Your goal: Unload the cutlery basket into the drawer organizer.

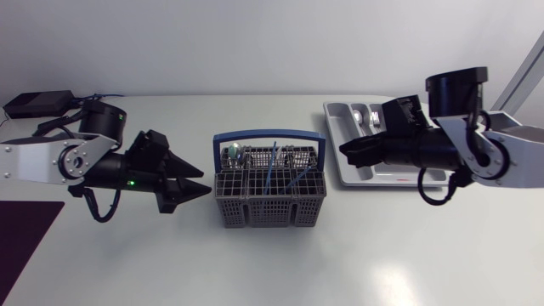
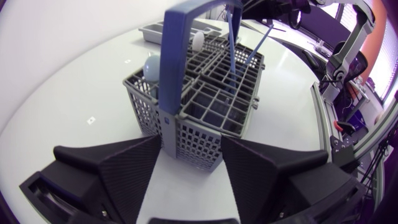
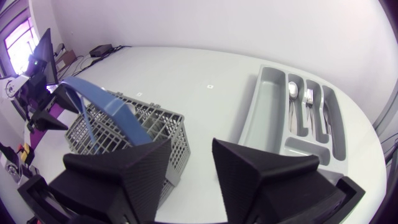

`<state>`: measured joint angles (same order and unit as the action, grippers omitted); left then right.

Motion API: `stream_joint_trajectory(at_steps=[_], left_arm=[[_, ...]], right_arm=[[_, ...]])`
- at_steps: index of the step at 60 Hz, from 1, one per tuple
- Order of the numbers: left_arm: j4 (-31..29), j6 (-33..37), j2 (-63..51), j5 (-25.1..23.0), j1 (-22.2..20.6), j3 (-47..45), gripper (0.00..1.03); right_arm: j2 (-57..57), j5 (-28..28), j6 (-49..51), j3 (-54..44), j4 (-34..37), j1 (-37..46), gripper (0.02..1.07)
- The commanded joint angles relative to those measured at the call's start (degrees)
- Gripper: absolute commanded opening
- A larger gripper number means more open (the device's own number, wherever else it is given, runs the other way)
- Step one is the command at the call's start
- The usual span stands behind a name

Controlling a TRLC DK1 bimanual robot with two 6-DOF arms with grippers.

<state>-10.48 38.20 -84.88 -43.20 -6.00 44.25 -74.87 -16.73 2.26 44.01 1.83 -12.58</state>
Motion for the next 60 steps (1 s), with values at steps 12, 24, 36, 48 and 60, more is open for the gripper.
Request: stream_joint_trajectory(at_steps=[12, 24, 36, 48, 60], left_arm=[[-0.5, 1.6, 15.9, 4.3, -2.3, -3.4, 0.95], [-0.6, 0.3, 22.1, 15.3, -19.8, -2.1, 0.95], [3.6, 1.0, 12.2, 21.2, -30.9, 2.7, 0.95], [4.8, 1.5, 1.1, 21.6, -33.6, 10.9, 0.91], [6.0, 1.3, -5.7, 23.7, -36.7, 15.9, 0.77]], right_arm=[[15.1, -4.5, 3.5, -5.9, 9.0, 0.1, 0.98], [20.3, -5.3, 5.4, -8.9, 10.4, 0.1, 0.98], [23.7, -6.3, 8.5, -12.2, 11.0, 0.2, 0.98], [26.3, -6.4, 10.8, -14.4, 11.5, 1.1, 0.98], [26.8, -7.1, 12.2, -15.9, 11.5, 1.5, 0.98]])
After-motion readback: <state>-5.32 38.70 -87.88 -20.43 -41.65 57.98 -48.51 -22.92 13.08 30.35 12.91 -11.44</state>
